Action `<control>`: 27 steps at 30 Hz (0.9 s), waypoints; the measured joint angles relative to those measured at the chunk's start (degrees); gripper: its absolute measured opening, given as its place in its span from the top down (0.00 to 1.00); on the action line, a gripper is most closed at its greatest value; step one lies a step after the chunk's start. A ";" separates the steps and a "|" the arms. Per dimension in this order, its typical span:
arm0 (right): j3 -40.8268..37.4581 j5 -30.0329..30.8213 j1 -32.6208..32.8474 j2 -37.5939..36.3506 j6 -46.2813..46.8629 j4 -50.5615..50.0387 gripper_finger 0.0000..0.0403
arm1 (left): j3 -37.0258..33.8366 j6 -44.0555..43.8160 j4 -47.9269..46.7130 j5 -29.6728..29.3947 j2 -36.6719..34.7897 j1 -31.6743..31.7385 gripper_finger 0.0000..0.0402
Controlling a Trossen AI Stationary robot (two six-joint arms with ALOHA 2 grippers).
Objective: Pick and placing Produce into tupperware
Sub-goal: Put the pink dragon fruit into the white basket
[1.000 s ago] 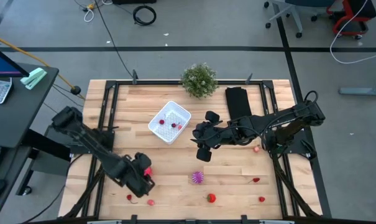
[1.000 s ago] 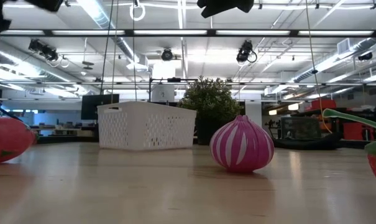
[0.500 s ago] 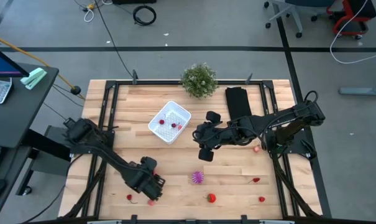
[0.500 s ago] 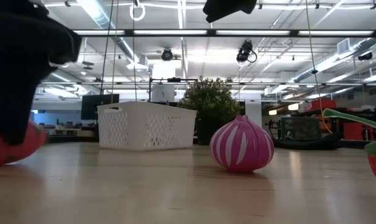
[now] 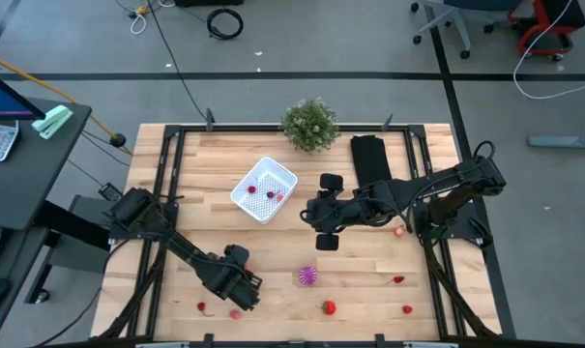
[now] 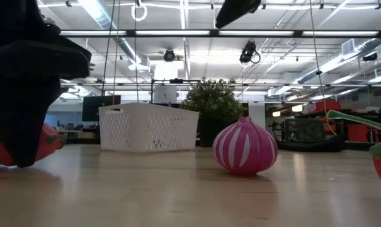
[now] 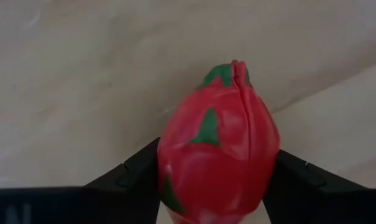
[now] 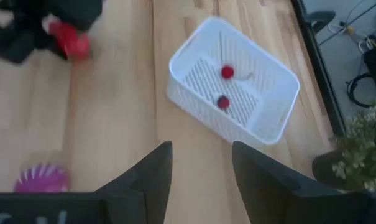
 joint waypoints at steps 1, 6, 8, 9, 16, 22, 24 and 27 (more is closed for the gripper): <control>0.00 0.00 0.00 0.00 0.02 -1.00 0.56 | 0.01 0.00 0.12 -0.10 -0.05 0.14 0.46; -0.02 0.30 -0.15 -0.52 -0.69 -5.11 0.56 | -0.01 0.50 0.76 -0.16 -1.64 1.24 0.43; -0.02 0.39 -0.45 -1.09 -1.57 -5.90 0.56 | -0.01 1.81 0.63 -0.10 -2.99 2.14 0.42; -0.02 0.53 -0.65 -1.51 -2.00 -5.85 0.56 | -0.01 3.02 0.80 -0.09 -3.84 2.69 0.42; -0.02 1.19 -3.20 -5.44 -3.68 -5.89 0.56 | 0.01 13.74 0.64 -2.82 -11.72 9.04 0.47; -0.02 1.27 -5.78 -8.60 -3.65 -5.88 0.56 | 0.01 28.21 -1.39 -10.90 -19.21 17.92 0.41; -0.02 1.28 -6.44 -9.13 -3.61 -5.88 0.56 | 0.01 33.38 -1.39 -13.89 -21.21 21.68 0.40; -0.02 1.20 -7.26 -9.12 -3.12 -5.89 0.56 | 0.01 41.89 -1.39 -15.48 -23.20 28.11 0.41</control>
